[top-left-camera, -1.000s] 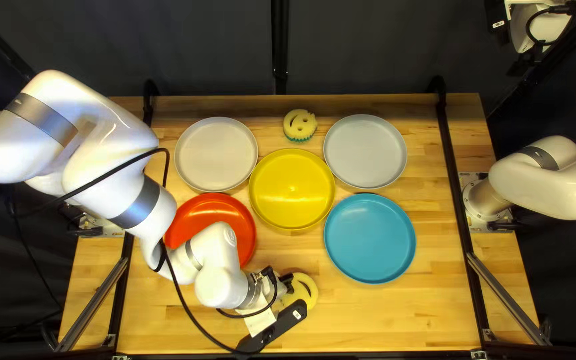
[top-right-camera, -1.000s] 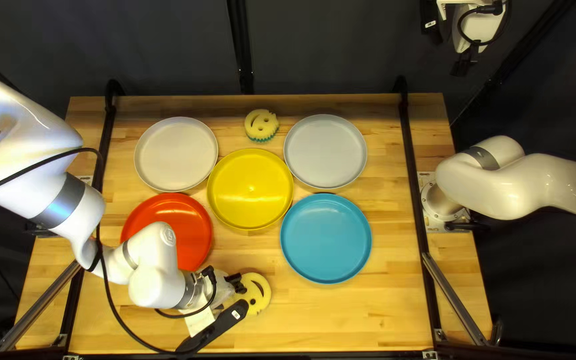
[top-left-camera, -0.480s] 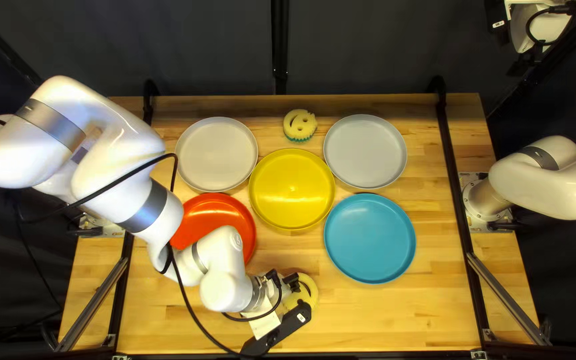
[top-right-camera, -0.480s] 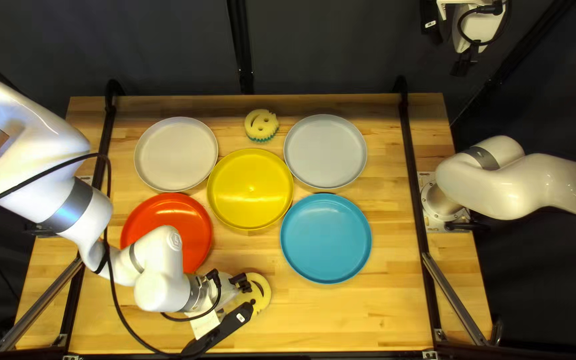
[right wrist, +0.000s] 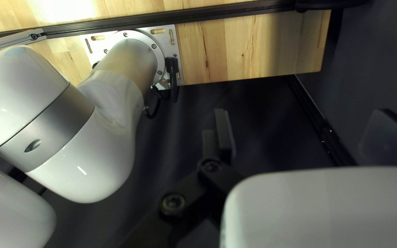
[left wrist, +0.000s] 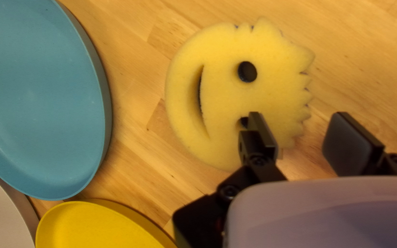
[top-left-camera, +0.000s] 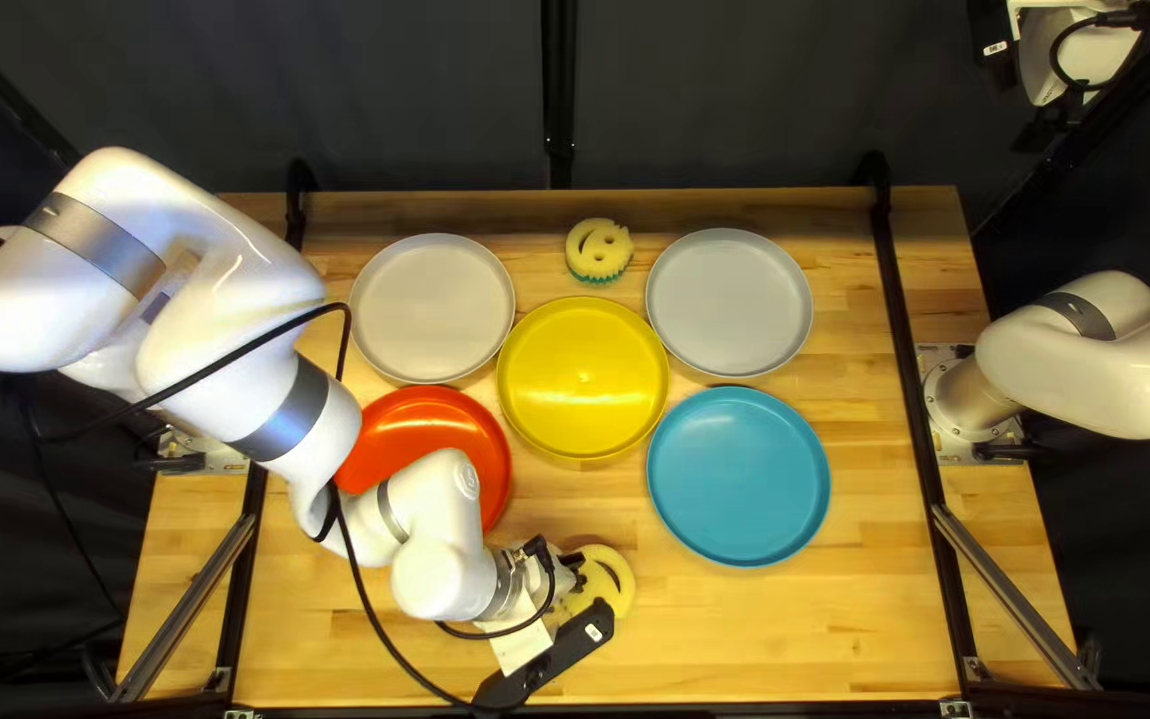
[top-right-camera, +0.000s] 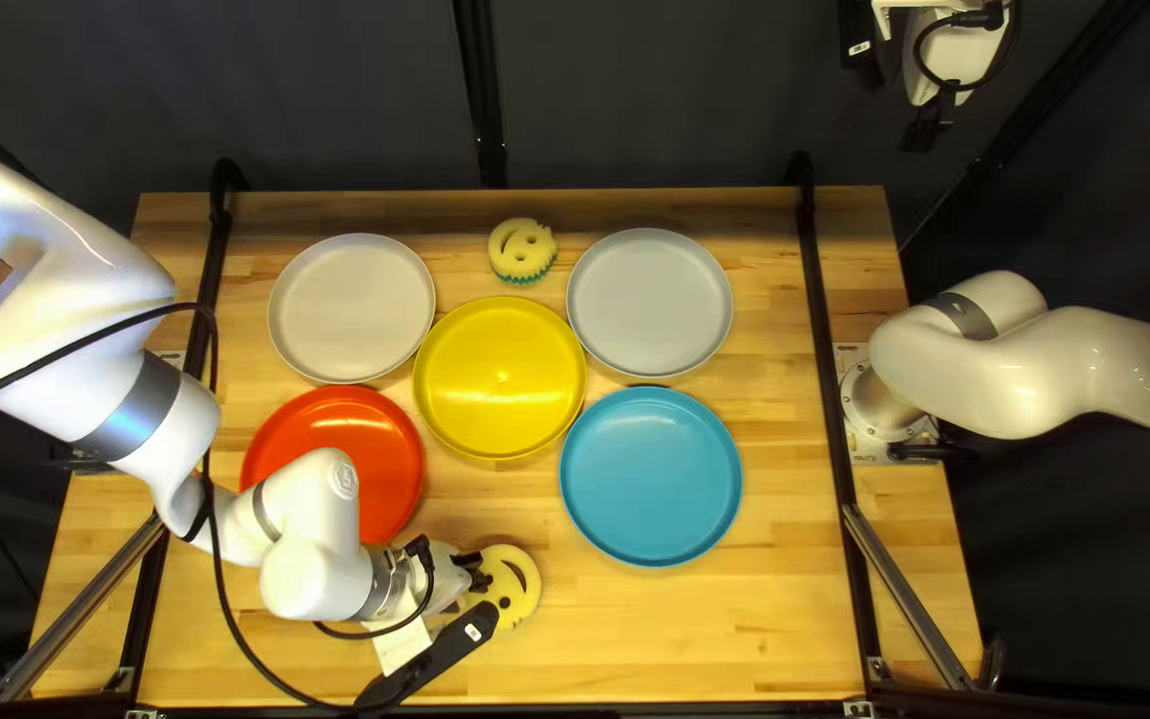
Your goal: Pick up sponge and scrub the plate
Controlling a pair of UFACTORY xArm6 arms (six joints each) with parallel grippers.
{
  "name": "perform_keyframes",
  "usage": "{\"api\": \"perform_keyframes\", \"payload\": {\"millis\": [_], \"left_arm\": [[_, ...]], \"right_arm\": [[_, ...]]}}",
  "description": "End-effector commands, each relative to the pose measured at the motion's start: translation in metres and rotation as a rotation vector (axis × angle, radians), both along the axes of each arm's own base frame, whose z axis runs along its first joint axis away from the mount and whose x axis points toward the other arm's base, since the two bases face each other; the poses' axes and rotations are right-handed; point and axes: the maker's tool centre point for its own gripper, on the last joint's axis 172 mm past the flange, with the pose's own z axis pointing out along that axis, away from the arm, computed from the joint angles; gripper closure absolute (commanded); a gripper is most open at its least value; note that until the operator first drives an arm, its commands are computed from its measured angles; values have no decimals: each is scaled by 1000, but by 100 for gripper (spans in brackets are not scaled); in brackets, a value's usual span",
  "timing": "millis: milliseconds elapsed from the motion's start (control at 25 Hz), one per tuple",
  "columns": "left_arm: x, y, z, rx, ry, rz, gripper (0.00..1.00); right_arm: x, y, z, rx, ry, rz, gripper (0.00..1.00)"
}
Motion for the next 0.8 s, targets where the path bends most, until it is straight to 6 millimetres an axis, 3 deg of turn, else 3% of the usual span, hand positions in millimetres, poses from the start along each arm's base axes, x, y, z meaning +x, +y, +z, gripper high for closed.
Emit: {"api": "perform_keyframes", "payload": {"millis": [40, 200, 600, 800], "left_arm": [[0, 0, 0, 0, 0, 0, 100], [-4, 1, 4, 0, -3, -2, 100], [-18, 21, 40, 1, 68, 26, 100], [-44, 37, 43, -2, 118, 56, 100]], "right_arm": [[0, 0, 0, 0, 0, 0, 0], [0, 0, 0, 0, 0, 0, 0], [0, 0, 0, 0, 0, 0, 0], [0, 0, 0, 0, 0, 0, 0]]}}
